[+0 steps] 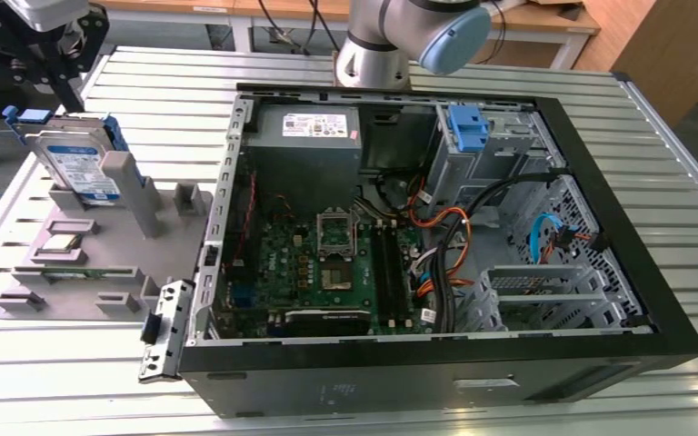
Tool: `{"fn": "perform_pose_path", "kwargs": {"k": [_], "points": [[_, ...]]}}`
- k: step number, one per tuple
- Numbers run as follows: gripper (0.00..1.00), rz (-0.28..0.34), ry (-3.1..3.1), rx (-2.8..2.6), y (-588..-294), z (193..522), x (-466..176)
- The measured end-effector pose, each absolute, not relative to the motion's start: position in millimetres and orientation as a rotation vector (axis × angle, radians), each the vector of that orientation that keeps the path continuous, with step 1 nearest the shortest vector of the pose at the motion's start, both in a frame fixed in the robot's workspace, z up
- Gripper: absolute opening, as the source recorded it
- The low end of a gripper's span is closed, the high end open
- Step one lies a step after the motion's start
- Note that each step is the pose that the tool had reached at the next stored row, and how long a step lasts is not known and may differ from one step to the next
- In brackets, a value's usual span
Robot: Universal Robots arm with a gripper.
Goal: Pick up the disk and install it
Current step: 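Reach for the disk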
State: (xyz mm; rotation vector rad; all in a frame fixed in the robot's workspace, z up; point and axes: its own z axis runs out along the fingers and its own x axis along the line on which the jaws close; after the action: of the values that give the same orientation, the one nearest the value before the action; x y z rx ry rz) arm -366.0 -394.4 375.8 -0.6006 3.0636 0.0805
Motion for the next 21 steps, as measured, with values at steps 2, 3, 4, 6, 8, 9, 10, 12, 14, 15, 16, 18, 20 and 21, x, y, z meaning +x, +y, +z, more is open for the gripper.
{"fn": "perform_pose_path", "kwargs": {"k": [2,3,4,6,8,9,10,12,14,15,16,18,20,21], "points": [[0.10,0.081,3.055,-0.645,-394.4,375.3,-366.0],[0.10,0.081,3.051,-0.667,-394.4,375.0,-366.0],[0.10,0.081,3.046,-0.689,-394.4,374.6,-366.0],[0.10,0.080,3.037,-0.734,-394.4,374.0,-366.0],[0.10,0.080,3.026,-0.780,-394.4,373.3,-366.1],[0.10,0.079,3.021,-0.801,-394.4,373.0,-366.0],[0.10,0.079,3.016,-0.822,-394.4,372.7,-366.0],[0.10,0.078,3.007,-0.856,-394.4,372.2,-366.1],[0.10,0.079,3.002,-0.880,-394.4,371.9,-366.0],[0.10,0.079,2.999,-0.890,-394.4,371.7,-365.9],[0.10,0.079,2.996,-0.901,-394.4,371.6,-365.9],[0.10,0.079,2.989,-0.925,-394.4,371.2,-365.7],[0.10,0.079,2.980,-0.955,-394.4,370.9,-365.7],[0.10,0.079,2.975,-0.972,-394.4,370.8,-365.6]]}}
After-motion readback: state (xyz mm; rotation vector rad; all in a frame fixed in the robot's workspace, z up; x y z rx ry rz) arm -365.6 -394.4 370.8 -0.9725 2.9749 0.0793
